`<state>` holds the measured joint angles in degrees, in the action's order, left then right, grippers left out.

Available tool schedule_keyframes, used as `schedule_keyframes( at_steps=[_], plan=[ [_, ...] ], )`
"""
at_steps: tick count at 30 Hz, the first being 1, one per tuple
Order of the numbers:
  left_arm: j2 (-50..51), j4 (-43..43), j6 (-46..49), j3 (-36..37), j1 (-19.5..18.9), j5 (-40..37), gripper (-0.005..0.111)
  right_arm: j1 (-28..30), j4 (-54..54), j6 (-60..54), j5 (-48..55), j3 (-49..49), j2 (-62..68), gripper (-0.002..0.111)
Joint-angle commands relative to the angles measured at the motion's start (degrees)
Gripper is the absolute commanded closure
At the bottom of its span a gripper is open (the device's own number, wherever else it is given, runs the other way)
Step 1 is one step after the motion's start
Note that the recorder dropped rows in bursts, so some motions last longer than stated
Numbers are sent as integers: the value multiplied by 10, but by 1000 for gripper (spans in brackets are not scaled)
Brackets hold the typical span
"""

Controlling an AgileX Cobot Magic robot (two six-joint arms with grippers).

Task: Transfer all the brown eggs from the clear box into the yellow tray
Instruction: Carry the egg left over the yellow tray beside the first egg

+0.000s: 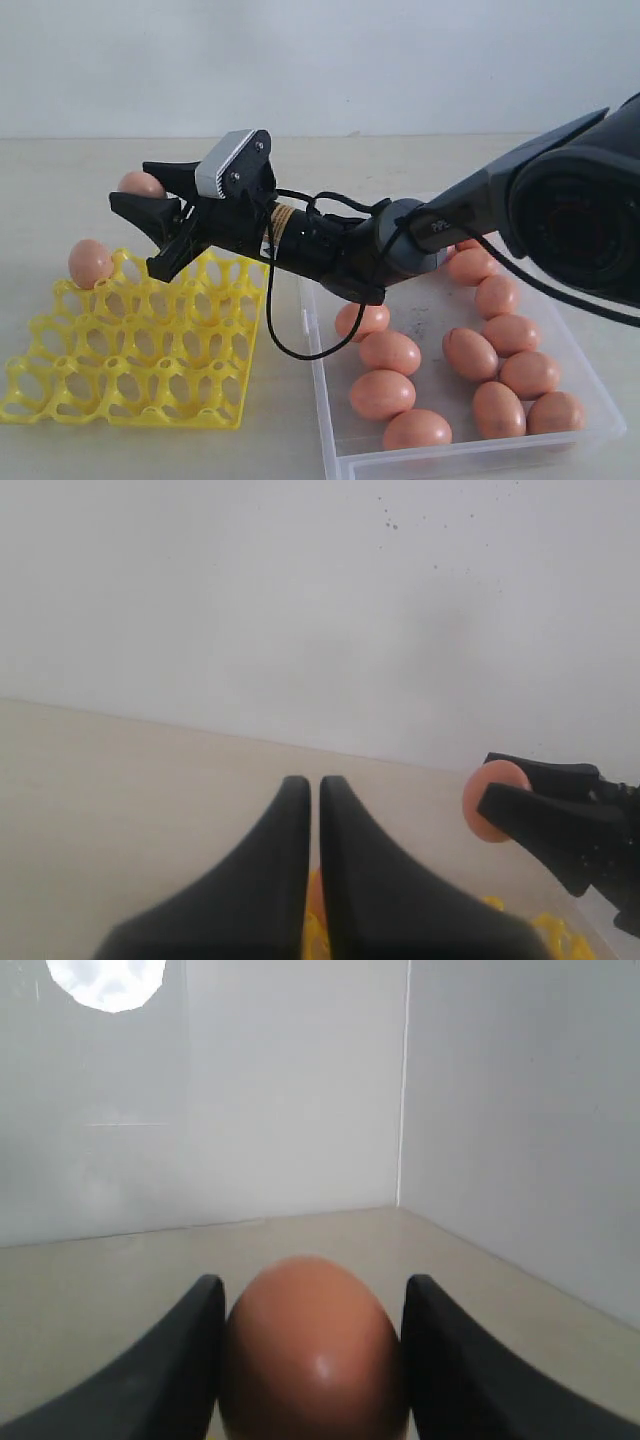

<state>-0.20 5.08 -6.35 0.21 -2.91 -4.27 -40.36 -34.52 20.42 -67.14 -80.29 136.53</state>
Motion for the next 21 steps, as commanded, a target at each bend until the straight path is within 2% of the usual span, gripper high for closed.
schedule_keyframes(
  at_steps=[1,12,21],
  plan=[
    [2,0,-1,-2,3,4,103,8,-21,25,17,-35,22,108],
    [2,0,-1,-2,3,4,103,10,-111,138,59,-150,85,108],
    [2,0,-1,-2,3,4,103,10,-139,182,66,-187,121,108]
  ],
)
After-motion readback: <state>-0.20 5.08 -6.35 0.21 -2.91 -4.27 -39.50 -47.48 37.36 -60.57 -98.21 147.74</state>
